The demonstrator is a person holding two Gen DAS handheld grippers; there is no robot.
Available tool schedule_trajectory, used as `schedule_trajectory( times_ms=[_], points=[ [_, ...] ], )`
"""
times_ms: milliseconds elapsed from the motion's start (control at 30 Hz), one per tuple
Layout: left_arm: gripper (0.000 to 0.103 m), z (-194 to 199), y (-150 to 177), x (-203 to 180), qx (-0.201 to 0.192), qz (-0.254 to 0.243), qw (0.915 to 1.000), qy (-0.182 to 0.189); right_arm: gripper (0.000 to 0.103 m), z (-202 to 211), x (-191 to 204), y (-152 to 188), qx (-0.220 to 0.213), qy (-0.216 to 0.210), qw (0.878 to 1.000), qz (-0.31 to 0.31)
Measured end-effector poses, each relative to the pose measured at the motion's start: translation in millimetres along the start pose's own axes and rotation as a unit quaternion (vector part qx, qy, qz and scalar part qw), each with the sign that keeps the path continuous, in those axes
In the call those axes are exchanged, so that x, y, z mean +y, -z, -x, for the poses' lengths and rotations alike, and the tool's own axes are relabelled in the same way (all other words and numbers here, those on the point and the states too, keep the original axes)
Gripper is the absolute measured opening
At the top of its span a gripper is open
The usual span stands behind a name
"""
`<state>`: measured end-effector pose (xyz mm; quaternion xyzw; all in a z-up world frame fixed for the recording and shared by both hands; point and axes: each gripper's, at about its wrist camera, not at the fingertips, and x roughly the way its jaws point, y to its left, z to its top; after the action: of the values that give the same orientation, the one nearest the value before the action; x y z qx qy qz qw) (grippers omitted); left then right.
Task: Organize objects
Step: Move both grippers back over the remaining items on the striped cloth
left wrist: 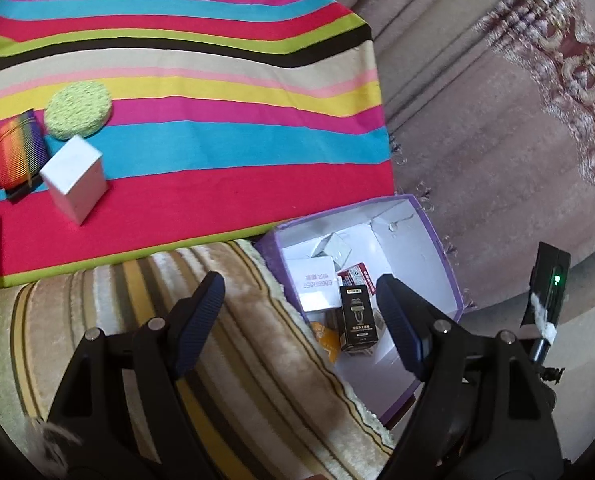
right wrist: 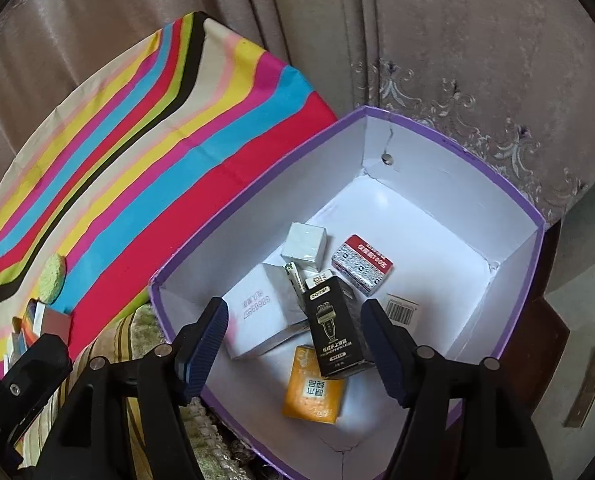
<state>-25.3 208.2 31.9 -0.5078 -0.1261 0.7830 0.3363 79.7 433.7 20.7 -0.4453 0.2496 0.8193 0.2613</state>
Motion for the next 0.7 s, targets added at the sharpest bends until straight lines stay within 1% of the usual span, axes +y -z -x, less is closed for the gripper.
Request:
schedule_trajectory(
  times_ms=[133, 300, 333, 400, 533, 700],
  points=[
    [0.080, 9, 0, 12, -0.011, 0.014, 0.9998, -0.013, 0.074, 1, 11, 1, -0.001, -0.002, 1.000, 0.022],
    [0.080, 26, -1, 29, -0.031, 0.027, 0.9978, -0.051, 0.075, 4, 30, 3, -0.002, -0.009, 0.998, 0.060],
    [0.080, 31, -1, 34, -0.035, 0.030, 0.9965, -0.070, 0.075, 5, 34, 3, -0.004, -0.011, 0.998, 0.070],
    [0.080, 39, -1, 46, -0.040, 0.043, 0.9943, -0.089, 0.076, 6, 46, 6, -0.007, -0.011, 0.995, 0.095],
    [0.080, 57, 2, 72, -0.054, 0.072, 0.9894, -0.114, 0.076, 8, 73, 13, -0.007, -0.018, 0.989, 0.144],
    [0.080, 81, 10, 102, -0.073, 0.105, 0.9822, -0.138, 0.076, 7, 95, 20, 0.002, -0.030, 0.982, 0.187]
  ],
)
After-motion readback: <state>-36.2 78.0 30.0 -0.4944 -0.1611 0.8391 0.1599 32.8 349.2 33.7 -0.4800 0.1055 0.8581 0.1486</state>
